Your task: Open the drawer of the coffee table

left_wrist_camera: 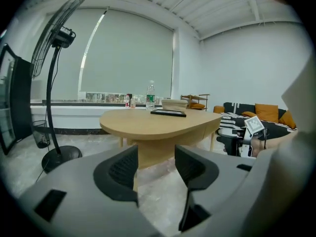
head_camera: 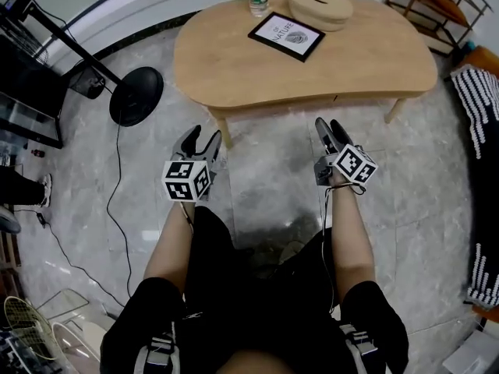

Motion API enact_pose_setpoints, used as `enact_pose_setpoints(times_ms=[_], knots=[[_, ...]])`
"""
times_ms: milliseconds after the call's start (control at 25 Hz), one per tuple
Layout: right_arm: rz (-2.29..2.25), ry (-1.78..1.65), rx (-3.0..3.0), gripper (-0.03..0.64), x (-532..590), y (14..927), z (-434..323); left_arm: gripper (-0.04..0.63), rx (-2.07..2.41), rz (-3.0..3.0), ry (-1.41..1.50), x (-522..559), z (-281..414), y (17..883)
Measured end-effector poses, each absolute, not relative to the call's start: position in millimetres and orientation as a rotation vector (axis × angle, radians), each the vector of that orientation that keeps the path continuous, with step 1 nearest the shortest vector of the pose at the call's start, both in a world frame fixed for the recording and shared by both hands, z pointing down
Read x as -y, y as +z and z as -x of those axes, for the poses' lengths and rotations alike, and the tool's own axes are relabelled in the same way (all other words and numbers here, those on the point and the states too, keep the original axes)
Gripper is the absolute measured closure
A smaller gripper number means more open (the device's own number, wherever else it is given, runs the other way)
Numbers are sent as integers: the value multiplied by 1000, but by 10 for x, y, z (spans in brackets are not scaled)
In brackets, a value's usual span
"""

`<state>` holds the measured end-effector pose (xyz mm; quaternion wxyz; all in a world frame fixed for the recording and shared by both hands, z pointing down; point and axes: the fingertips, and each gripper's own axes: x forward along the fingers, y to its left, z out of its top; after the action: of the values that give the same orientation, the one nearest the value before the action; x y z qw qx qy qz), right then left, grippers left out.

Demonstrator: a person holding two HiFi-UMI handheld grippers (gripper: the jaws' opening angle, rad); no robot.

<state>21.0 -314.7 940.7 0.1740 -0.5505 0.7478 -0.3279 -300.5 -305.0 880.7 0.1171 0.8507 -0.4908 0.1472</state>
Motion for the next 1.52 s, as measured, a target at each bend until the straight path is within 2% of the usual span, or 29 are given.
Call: enact_pose_setpoints(times_ms=[440,520,680,840,1360,1440,1520], knots=[[1432,-1040,-1982,284,3617,9961,-344,362,1433,-2467,406,3633,3043,9209],[1361,-1089,-1963,305,3678,10101,-313,362,1418,-2455,409,3688,3014,9309],[1254,-1004,-1936,313,3893,10101,-399,362,1411,-2472,427,3763,2925,9406],[1157,-1120,-1782,314,3984,10223,-359,362,1418,-2485,410,3855,2877,9433],[985,-1118,-1711,336,4249,10248,-318,364,1452,-2481,371,4111,2891,9602],[942,-1108,-1689,344,4270,10208,-286,364,1462,-2475,364,4116,2891,9608],[899,-1103,-1664,383,4269,10175,-277,364,1464,-2463,352,4109,2882,9607]])
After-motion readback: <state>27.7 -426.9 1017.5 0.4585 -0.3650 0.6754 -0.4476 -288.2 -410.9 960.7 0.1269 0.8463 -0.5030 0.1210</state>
